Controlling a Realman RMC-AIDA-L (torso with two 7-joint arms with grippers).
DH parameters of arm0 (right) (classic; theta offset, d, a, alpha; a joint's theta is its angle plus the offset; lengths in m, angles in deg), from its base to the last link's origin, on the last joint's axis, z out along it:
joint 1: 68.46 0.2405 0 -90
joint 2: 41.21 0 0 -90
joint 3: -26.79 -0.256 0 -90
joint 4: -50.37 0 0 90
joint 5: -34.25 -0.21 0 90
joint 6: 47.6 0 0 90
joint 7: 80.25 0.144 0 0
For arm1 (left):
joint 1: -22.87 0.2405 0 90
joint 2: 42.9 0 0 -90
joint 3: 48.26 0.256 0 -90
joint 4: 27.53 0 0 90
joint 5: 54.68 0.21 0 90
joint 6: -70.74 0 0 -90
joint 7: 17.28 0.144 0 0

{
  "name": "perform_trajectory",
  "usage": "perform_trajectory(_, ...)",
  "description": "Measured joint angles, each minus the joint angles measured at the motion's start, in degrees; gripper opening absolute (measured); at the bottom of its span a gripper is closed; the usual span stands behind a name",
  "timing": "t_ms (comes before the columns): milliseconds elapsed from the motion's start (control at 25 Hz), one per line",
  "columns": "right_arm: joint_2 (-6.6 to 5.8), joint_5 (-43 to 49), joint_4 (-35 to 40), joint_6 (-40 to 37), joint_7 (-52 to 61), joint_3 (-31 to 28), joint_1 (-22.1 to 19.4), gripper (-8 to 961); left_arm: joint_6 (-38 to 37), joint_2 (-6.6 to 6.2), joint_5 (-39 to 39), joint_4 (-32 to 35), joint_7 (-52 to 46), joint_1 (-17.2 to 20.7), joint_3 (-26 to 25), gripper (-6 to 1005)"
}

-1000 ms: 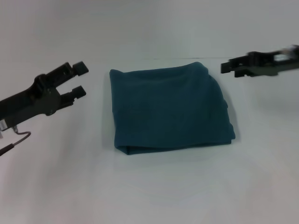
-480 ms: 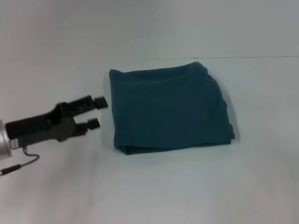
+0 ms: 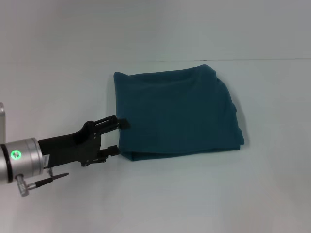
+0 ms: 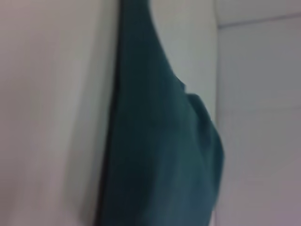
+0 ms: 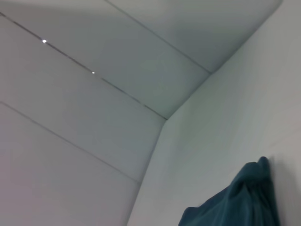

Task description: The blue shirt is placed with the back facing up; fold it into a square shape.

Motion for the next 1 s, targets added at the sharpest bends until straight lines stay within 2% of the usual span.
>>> perform_trajectory(120, -0.06, 0.0, -0.32, 0.16, -0.4, 0.14, 0.74, 794, 3.14, 0.44, -0.07, -1.48, -0.74, -0.1, -0.02, 890)
perform_trajectory(280, -0.04, 0.0, -0.39, 0.27, -0.82, -0.07, 1.12, 793, 6.05, 0.38, -0.04, -3.98, -1.13, -0.93, 0.08, 883)
perform_trajectory(760, -0.19, -0.34, -1.51, 0.38, -0.97, -0.48, 1.41, 793, 10.26, 0.03, 0.12, -9.06, -0.15, -3.43, 1.05, 862)
perform_trajectory(1000, -0.15, -0.38, -1.59, 0.44, -0.97, -0.56, 0.91, 792, 11.61, 0.23, 0.13, -9.47, -0.02, -3.89, 1.03, 852)
